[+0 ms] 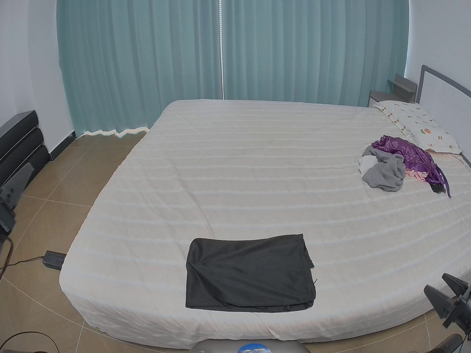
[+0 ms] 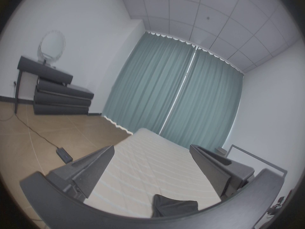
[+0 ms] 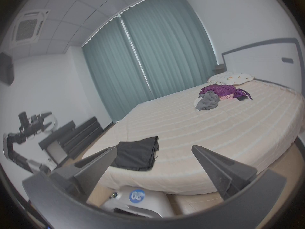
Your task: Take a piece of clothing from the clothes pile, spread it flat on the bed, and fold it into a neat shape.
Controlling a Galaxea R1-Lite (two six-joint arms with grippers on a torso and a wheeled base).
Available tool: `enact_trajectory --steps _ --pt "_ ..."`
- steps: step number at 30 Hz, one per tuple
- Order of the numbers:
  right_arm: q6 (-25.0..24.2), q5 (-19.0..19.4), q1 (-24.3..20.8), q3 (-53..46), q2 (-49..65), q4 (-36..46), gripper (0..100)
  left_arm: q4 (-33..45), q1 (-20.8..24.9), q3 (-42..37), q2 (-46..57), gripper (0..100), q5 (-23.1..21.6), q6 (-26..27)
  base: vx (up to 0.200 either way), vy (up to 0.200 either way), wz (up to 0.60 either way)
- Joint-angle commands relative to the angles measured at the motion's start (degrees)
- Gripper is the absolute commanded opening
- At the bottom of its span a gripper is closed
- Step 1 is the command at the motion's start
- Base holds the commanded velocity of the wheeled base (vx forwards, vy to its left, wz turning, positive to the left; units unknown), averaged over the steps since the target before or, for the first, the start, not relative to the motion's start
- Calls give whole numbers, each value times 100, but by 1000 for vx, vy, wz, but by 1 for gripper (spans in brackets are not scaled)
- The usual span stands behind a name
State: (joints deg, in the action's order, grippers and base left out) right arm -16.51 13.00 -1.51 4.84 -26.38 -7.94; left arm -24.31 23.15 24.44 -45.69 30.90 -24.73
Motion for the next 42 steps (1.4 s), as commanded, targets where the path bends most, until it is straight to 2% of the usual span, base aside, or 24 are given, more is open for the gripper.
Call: enact_trajectory --steps 1,2,8,9,10,16,19,22,23,24,25,27,29,31,32,35,39,42 --pt "824 98 -385 764 2067 1506 100 611 -522 -221 1959 100 311 909 0 0 0" --pt "939 19 -323 905 2084 1637 100 770 -786 -221 2258 100 293 1094 0 0 0" --pt "1141 -16 54 1089 2418 1743 100 1007 -1304 -229 2908 100 293 1524 0 0 0" --pt "1554 -60 134 1001 2638 1866 100 1051 -1366 -229 3031 100 285 1595 0 0 0" --pt "1686 -131 134 966 2638 1857 100 1104 -1401 -229 3154 100 285 1682 0 0 0" --pt "1826 -482 134 905 2638 1690 100 1235 -1489 -256 3681 100 285 2131 0 0 0" --pt "2011 -825 134 720 2638 1303 100 1235 -1577 -361 3927 100 267 2263 0 0 0" --pt "2283 -1317 151 149 2638 284 100 1209 -1647 -511 4024 100 241 2438 0 0 0" --pt "2327 -1370 134 52 2638 108 100 1200 -1656 -519 4024 100 241 2447 0 0 0" --pt "2503 -1484 134 -308 2638 -586 100 1183 -1761 -528 4024 100 241 2430 0 0 0" --pt "2609 -1484 134 -484 2638 -903 100 1183 -1840 -537 4033 100 214 2403 0 0 0" --pt "2714 -1502 151 -484 2638 -1035 100 1192 -2086 -678 4138 100 -58 2403 0 0 0" --pt "2679 -1519 151 -484 2638 -938 100 1200 -2341 -932 4393 100 -594 2456 0 0 0" --pt "2661 -1528 151 -484 2638 -894 100 1192 -2324 -1231 4569 100 -919 2588 0 0 0" --pt "2591 -1528 151 -484 2638 -586 100 1139 -2315 -1372 4569 100 -937 2693 0 0 0" --pt "2556 -1519 151 -484 2638 -331 100 910 -2315 -1706 4569 100 -1025 2728 0 0 0" --pt "2538 -1519 151 -484 2638 -24 100 515 -2315 -2207 4569 100 -1447 2807 0 0 0" --pt "2530 -1563 151 -484 2638 249 100 313 -2315 -2444 4569 100 -1517 2825 0 0 0"
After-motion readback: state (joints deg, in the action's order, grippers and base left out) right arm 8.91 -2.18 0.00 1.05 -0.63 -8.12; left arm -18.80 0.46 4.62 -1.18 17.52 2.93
